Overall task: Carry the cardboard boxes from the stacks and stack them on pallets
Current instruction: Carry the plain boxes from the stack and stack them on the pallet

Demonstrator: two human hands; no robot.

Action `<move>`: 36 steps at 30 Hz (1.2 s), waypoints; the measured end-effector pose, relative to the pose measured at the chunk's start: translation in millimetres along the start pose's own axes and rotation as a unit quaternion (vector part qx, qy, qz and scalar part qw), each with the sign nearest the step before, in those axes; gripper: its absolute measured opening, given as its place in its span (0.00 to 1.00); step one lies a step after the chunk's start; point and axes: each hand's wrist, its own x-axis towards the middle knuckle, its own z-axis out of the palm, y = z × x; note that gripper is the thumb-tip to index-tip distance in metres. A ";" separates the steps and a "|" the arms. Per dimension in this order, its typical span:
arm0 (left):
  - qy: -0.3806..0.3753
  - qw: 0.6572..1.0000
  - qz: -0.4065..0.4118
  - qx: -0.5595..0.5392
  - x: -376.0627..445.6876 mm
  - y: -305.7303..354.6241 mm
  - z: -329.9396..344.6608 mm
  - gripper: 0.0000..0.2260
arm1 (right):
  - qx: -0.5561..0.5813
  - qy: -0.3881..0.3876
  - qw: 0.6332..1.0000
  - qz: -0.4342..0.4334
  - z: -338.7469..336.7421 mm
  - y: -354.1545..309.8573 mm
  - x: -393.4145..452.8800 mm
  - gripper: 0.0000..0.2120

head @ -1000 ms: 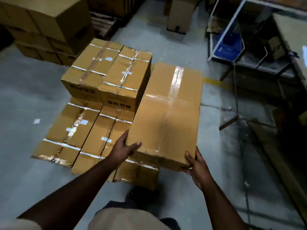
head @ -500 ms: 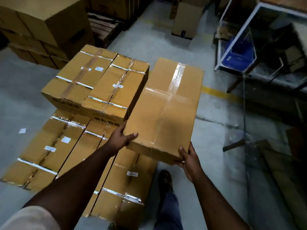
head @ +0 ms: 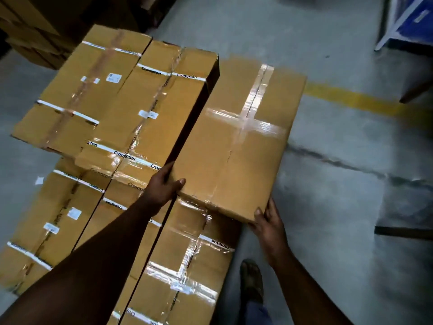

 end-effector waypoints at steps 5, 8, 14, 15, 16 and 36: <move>0.057 0.996 -0.016 0.071 8.8 -20.0 7.4 0.37 | -0.038 -0.006 0.999 -0.010 7.7 22.3 11.9 0.31; 0.091 0.992 -0.011 0.086 7.6 -19.7 7.7 0.38 | -0.042 0.000 0.999 -0.001 15.0 18.8 16.2 0.32; 0.189 0.967 0.046 0.165 -8.8 -21.4 2.9 0.24 | -0.108 -0.028 0.993 -0.036 17.0 23.9 14.8 0.31; 0.198 0.961 0.062 0.185 -10.3 -21.6 2.8 0.22 | -0.144 -0.035 0.988 -0.050 14.7 23.3 13.1 0.31; 0.192 0.952 0.078 0.225 -11.0 -23.2 2.1 0.25 | -0.176 -0.043 0.982 -0.059 13.1 20.7 9.9 0.32; 0.045 0.912 0.083 0.399 11.8 -34.7 -16.5 0.51 | -0.349 -0.044 0.931 -0.096 17.7 8.0 -2.7 0.41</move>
